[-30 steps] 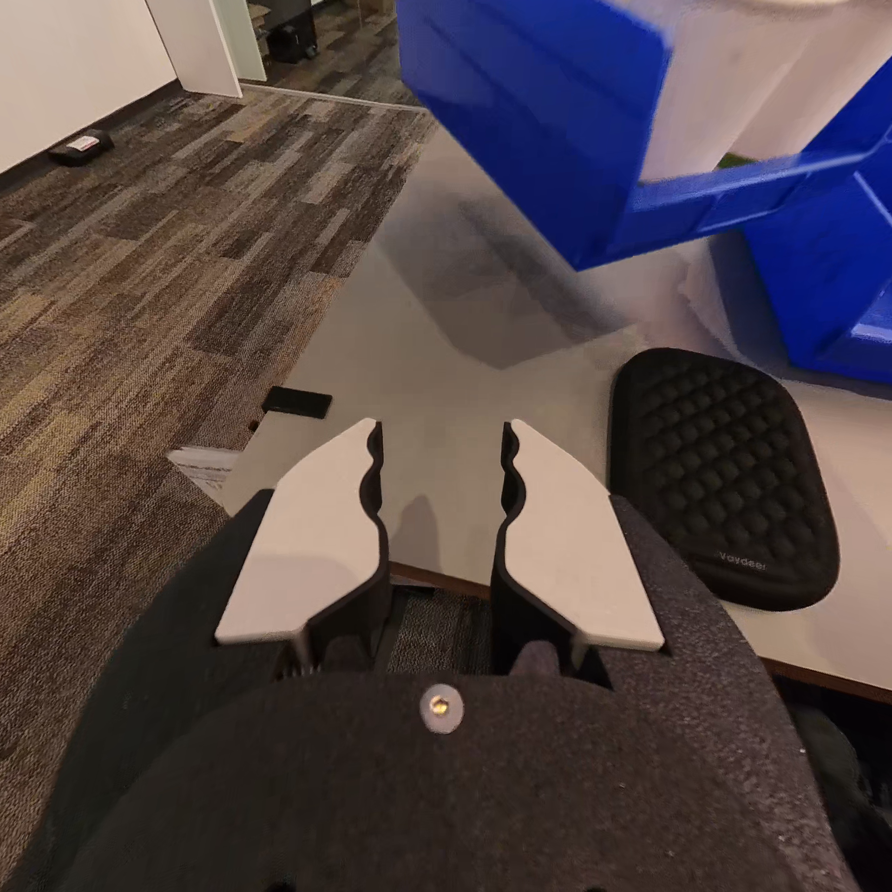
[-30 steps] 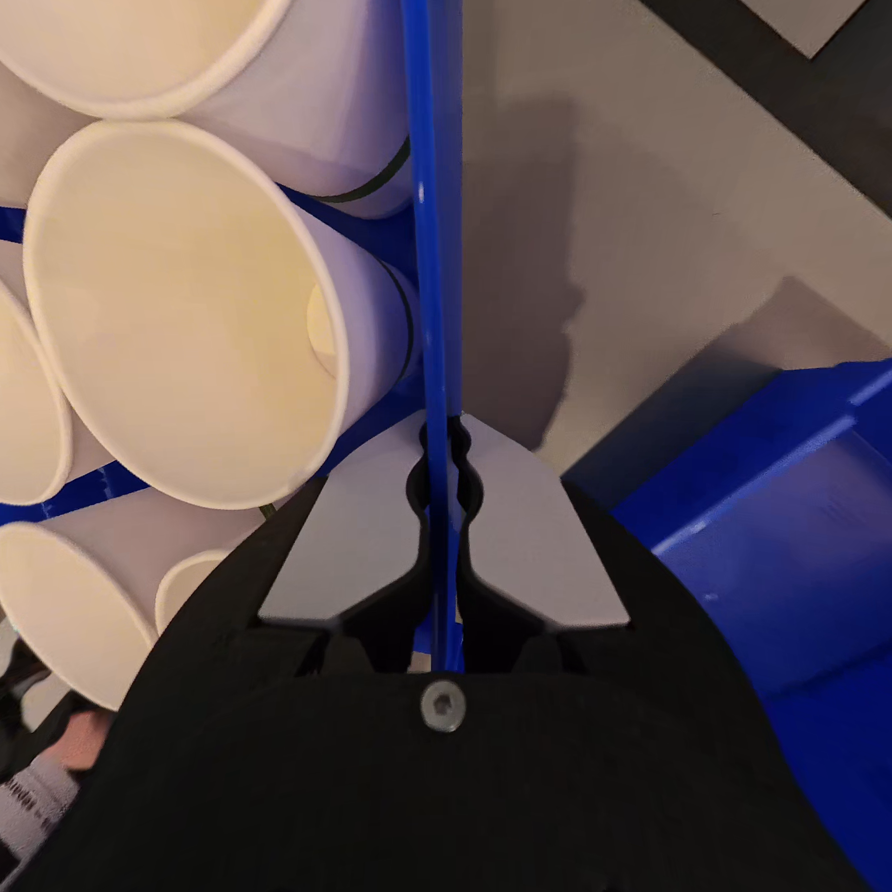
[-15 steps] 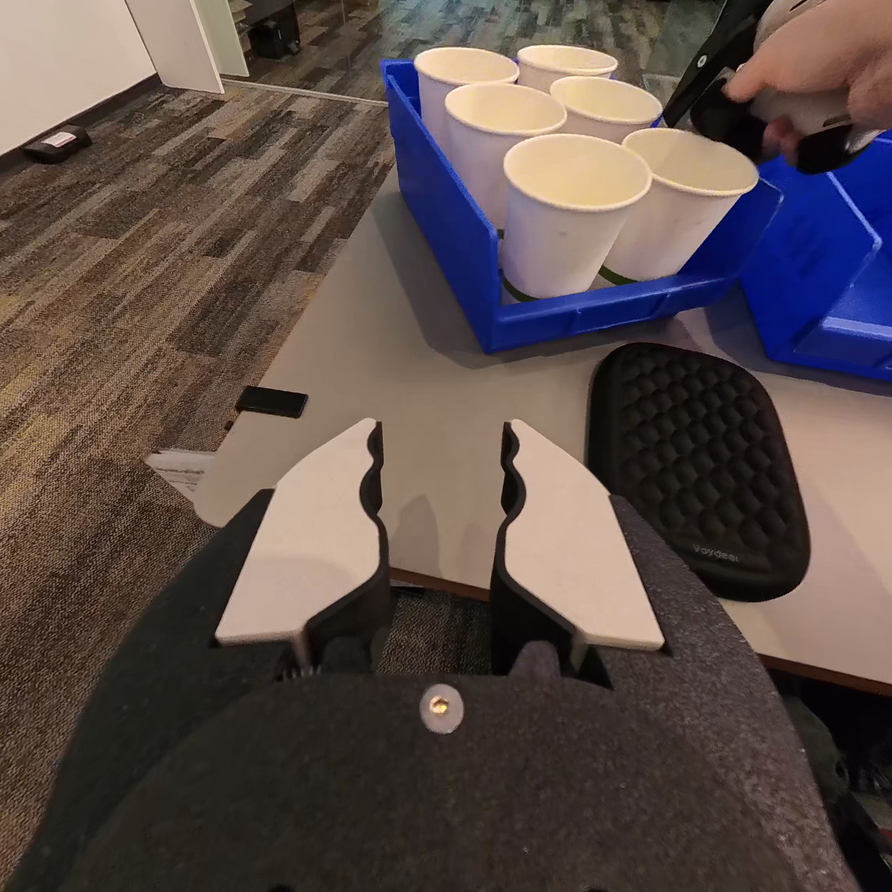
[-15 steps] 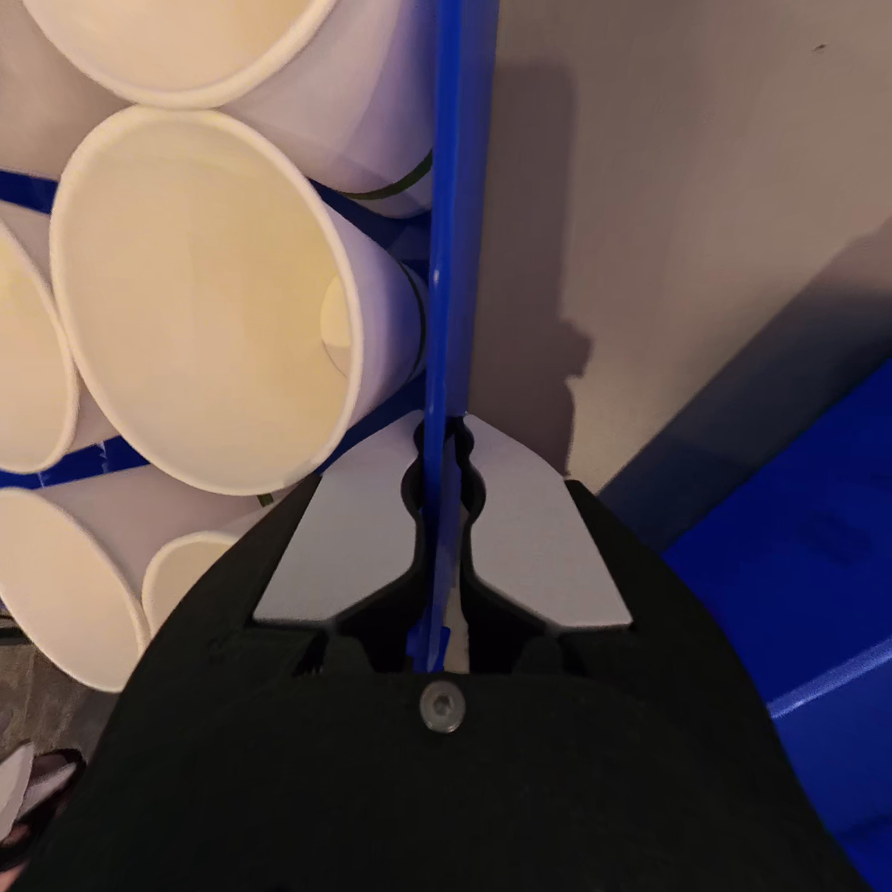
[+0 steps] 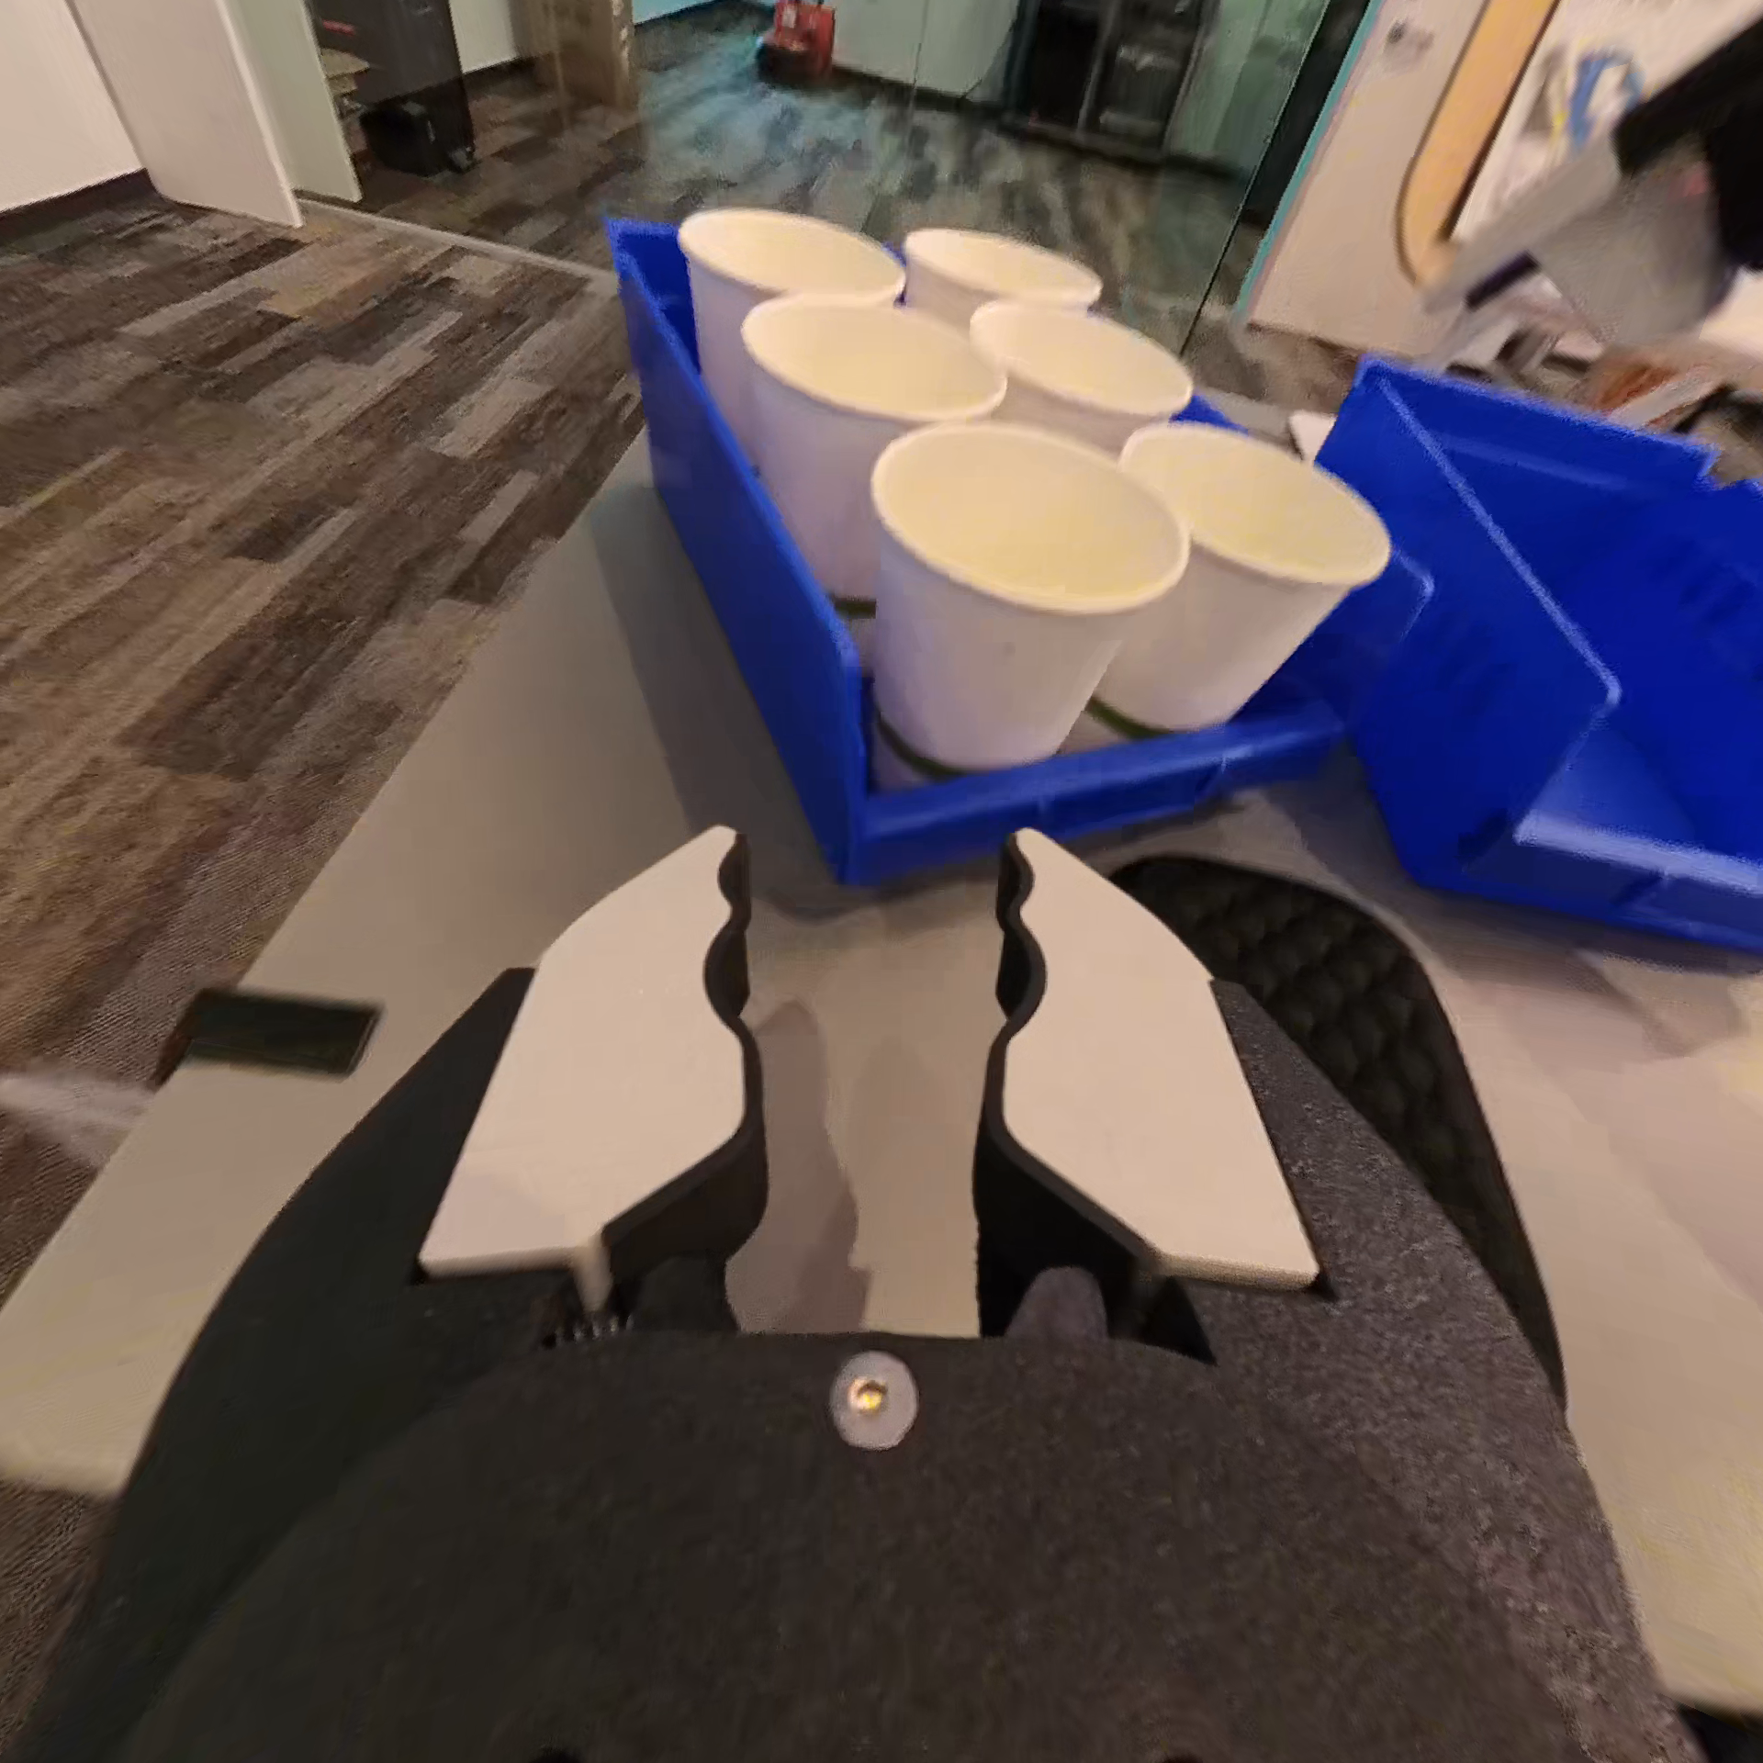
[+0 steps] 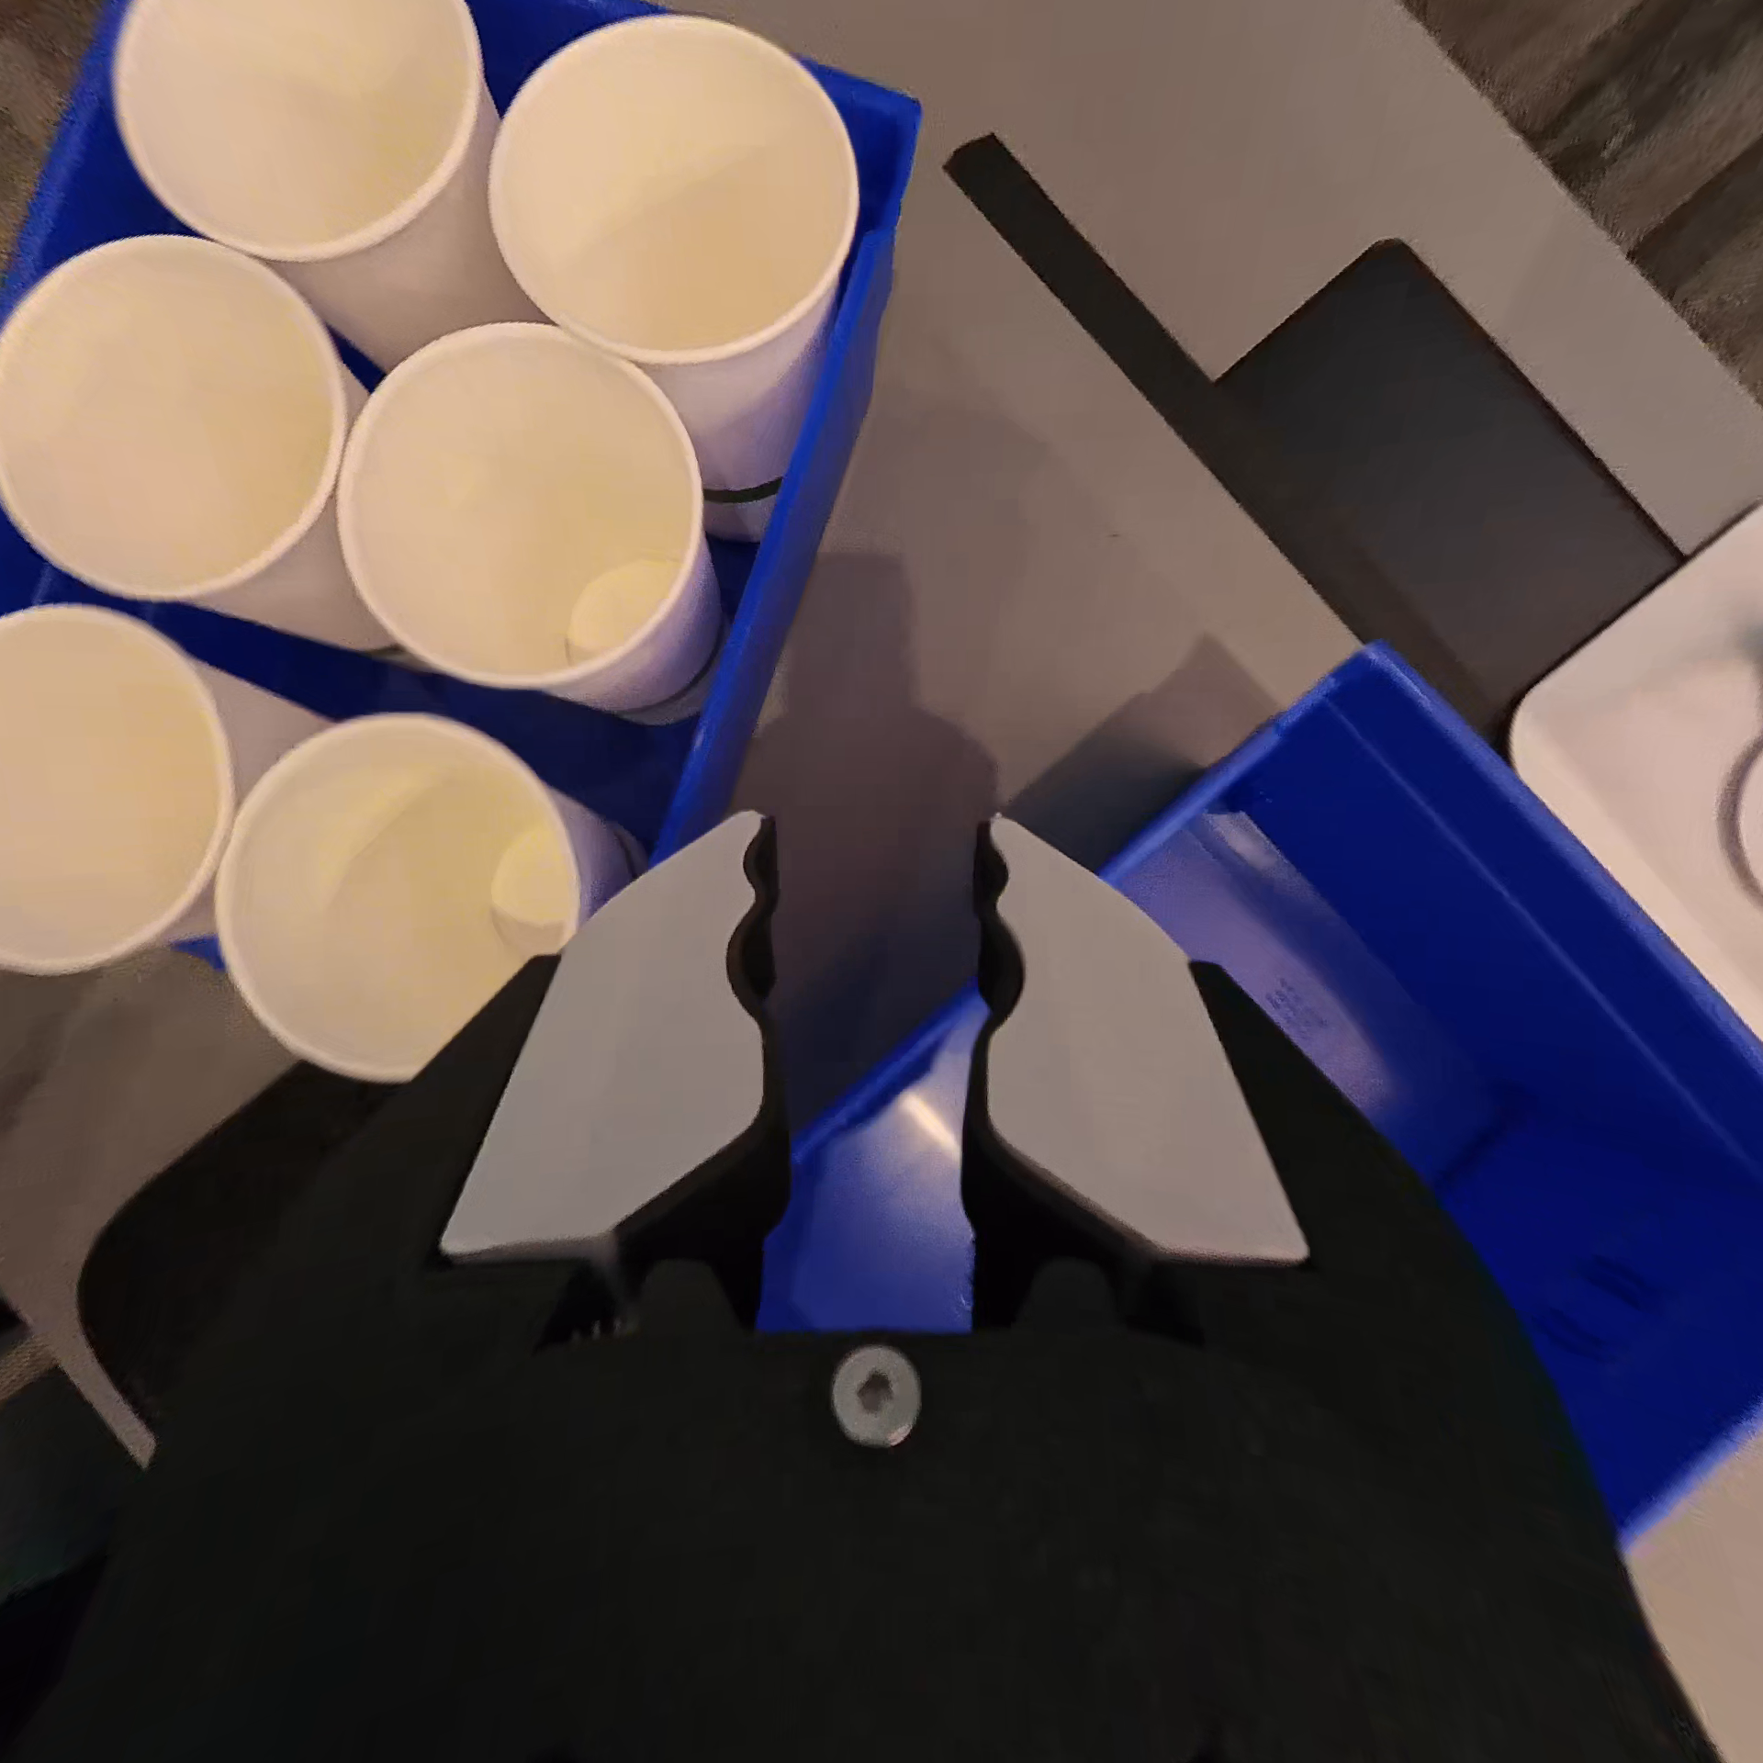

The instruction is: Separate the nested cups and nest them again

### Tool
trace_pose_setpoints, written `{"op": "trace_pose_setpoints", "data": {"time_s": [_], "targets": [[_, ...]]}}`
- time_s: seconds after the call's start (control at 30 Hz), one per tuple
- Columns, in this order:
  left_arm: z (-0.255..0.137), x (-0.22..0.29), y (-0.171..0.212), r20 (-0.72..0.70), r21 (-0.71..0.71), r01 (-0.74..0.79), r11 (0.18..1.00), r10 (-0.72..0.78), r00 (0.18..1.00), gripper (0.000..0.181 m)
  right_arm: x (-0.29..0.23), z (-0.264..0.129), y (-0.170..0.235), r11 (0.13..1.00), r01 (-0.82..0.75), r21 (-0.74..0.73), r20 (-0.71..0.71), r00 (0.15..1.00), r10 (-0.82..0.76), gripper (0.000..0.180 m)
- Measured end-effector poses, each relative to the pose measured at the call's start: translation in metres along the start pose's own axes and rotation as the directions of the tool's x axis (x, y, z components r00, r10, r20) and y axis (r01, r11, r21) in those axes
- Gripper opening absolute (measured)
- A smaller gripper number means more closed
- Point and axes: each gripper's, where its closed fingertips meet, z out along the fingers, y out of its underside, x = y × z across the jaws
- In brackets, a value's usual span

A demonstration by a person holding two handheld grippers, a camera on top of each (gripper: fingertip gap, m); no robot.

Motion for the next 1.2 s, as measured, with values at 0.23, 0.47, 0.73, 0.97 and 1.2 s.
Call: {"op": "trace_pose_setpoints", "data": {"time_s": [0.23,0.47,0.73,0.97,1.2], "targets": [[0.076,-0.017,0.003,0.081,-0.112,-0.060,0.992,0.070,0.994,0.047,0.061,-0.068,0.054,1.000,0.008,0.026,-0.055,0.998,-0.007,0.046],[0.098,-0.020,0.004,0.062,-0.106,-0.069,0.992,0.076,0.995,0.029,0.155,-0.093,0.149,0.947,-0.319,-0.047,-0.156,0.938,0.308,0.059],[0.103,-0.044,-0.005,0.053,-0.183,-0.228,0.956,0.241,0.969,0.010,0.157,-0.036,0.208,0.806,-0.554,-0.208,-0.095,0.832,0.547,0.042],[0.114,-0.079,-0.015,-0.056,-0.208,-0.327,0.922,0.322,0.945,0.008,0.160,-0.030,0.231,0.774,-0.540,-0.331,-0.144,0.839,0.525,0.006],[0.126,-0.109,-0.024,-0.161,-0.212,-0.314,0.925,0.284,0.945,0.005,0.193,-0.049,0.257,0.776,-0.529,-0.343,-0.104,0.842,0.529,0.005]]}}
